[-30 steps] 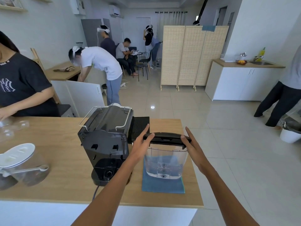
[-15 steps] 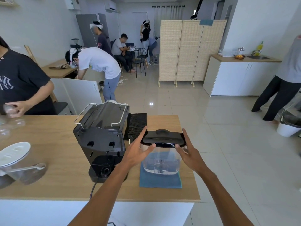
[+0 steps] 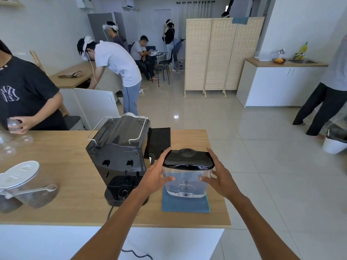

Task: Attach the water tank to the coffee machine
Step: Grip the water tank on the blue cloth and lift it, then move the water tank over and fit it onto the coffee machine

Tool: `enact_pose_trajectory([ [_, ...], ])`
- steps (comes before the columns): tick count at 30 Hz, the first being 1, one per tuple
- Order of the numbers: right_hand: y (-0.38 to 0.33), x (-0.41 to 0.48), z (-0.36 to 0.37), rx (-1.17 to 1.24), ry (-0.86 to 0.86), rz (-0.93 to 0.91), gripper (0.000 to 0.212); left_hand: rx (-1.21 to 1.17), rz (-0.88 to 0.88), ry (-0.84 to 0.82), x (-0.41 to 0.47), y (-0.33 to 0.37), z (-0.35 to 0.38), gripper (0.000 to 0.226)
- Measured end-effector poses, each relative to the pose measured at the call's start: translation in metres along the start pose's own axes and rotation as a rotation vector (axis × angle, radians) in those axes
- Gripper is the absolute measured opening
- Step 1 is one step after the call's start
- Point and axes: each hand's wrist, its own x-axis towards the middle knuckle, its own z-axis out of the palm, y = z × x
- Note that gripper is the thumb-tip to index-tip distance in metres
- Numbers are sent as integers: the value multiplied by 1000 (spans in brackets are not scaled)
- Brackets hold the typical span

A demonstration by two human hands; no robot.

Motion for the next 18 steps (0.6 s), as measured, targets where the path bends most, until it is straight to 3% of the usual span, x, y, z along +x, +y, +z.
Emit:
enact_pose_trajectory([
  [18,-58,-13,15,96,83,-112,93,-152,106,142,-43,-2,-56,112],
])
